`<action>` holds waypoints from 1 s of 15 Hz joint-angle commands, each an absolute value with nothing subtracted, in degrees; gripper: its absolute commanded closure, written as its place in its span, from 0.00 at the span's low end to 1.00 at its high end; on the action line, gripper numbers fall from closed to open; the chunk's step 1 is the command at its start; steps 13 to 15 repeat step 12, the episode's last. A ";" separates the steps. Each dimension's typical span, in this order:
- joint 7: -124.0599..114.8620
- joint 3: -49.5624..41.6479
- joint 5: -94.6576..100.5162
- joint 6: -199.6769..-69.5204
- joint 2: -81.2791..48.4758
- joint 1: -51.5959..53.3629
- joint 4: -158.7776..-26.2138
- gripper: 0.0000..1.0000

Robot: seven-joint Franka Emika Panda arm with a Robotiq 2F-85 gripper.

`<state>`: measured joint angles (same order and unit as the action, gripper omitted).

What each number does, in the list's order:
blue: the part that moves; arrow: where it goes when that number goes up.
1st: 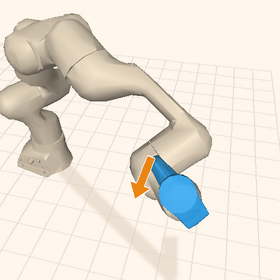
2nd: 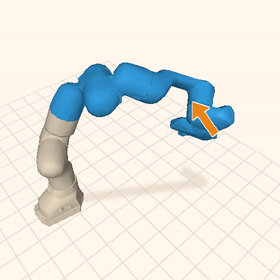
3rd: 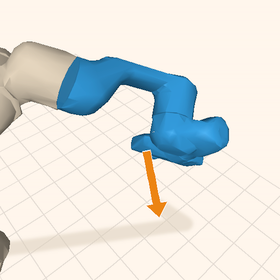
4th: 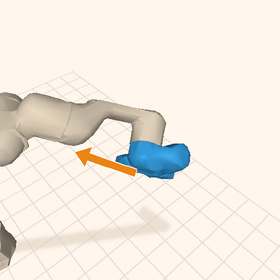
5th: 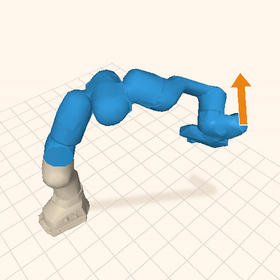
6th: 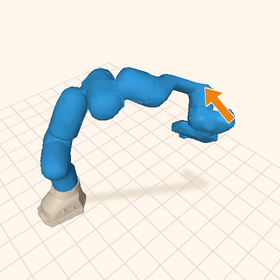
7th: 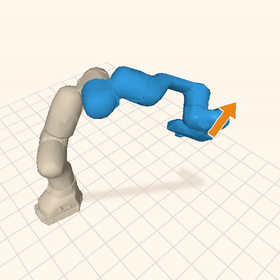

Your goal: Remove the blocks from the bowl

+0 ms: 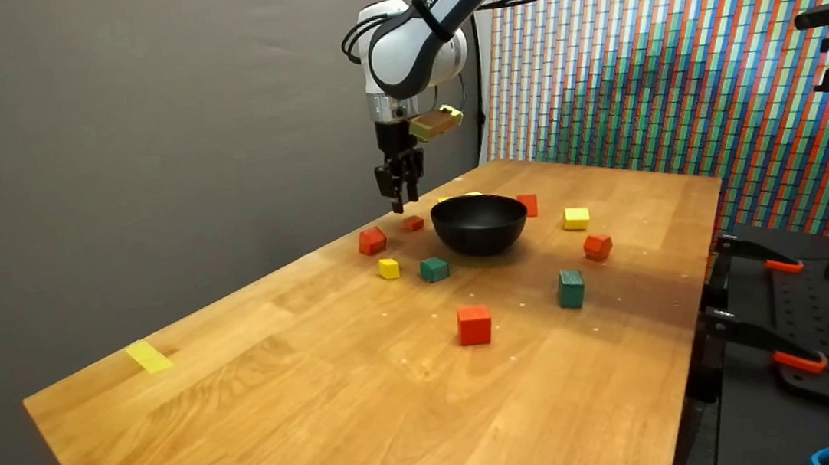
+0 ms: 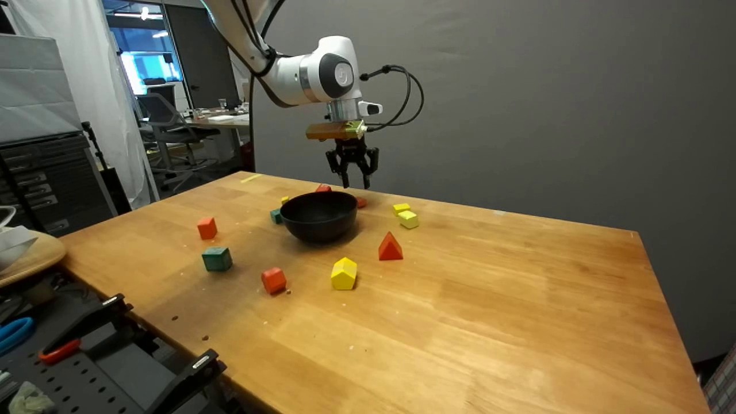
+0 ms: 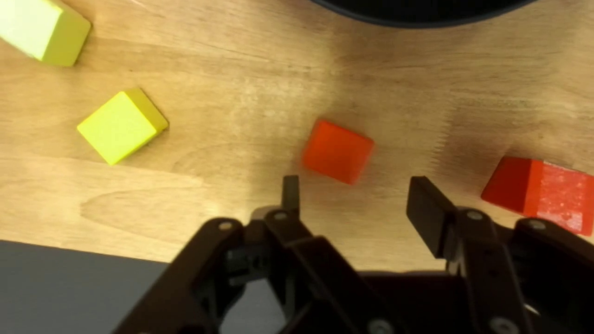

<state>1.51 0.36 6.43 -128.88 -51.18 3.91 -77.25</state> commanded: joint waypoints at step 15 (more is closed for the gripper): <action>0.43 0.39 6.43 -142.49 -30.91 4.18 -96.82 0.00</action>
